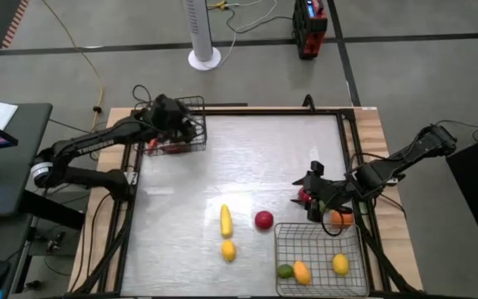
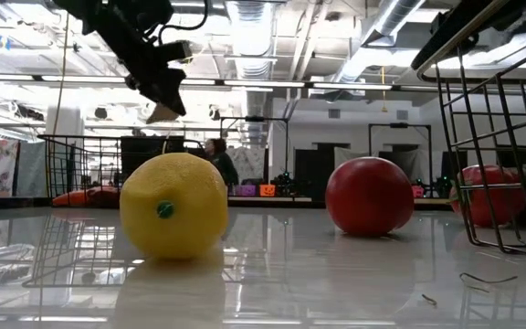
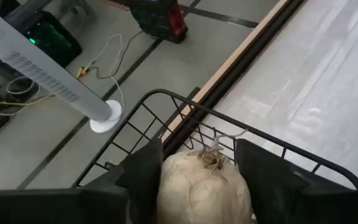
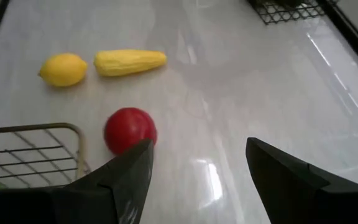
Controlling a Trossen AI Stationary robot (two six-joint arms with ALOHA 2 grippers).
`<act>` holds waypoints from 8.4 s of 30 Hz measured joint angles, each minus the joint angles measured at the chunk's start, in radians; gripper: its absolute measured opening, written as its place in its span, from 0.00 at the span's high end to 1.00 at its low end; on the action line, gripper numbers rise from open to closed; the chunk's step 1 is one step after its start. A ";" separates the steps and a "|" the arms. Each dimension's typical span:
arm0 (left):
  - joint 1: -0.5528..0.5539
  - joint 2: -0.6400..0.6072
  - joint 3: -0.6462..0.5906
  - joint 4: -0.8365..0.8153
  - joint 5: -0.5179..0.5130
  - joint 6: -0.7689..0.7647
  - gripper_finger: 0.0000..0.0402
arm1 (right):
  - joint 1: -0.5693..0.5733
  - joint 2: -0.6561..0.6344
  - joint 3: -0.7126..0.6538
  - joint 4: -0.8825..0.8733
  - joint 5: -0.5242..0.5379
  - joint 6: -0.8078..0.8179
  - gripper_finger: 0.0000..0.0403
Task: Sort produce into baskets
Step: Put the garlic into the black wire basket, then put the corn into the black wire basket, then put the lemon into the gold wire basket, then put the left tomato into the gold wire basket
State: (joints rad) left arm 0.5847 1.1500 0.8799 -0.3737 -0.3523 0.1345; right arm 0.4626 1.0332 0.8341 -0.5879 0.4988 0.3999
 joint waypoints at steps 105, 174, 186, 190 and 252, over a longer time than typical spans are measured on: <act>-0.672 0.610 0.478 -0.546 0.261 0.493 0.70 | -0.241 0.082 0.001 0.310 -0.022 -0.282 0.29; -0.952 0.674 0.278 0.156 0.606 0.176 0.26 | -0.319 0.070 0.001 0.384 -0.136 -0.400 0.29; -0.964 0.770 0.278 0.162 0.569 0.290 0.27 | -0.319 0.070 0.001 0.379 -0.136 -0.400 0.29; -0.964 0.769 0.278 0.173 0.527 0.275 0.37 | -0.319 0.070 0.001 0.379 -0.136 -0.400 0.29; -0.846 0.764 0.477 0.344 0.354 0.047 0.31 | -0.233 -0.176 -0.037 0.216 -0.079 -0.290 0.29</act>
State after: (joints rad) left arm -0.2612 1.9144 1.3572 -0.0299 0.0019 0.1812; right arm 0.2295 0.8577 0.7971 -0.3722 0.4202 0.1104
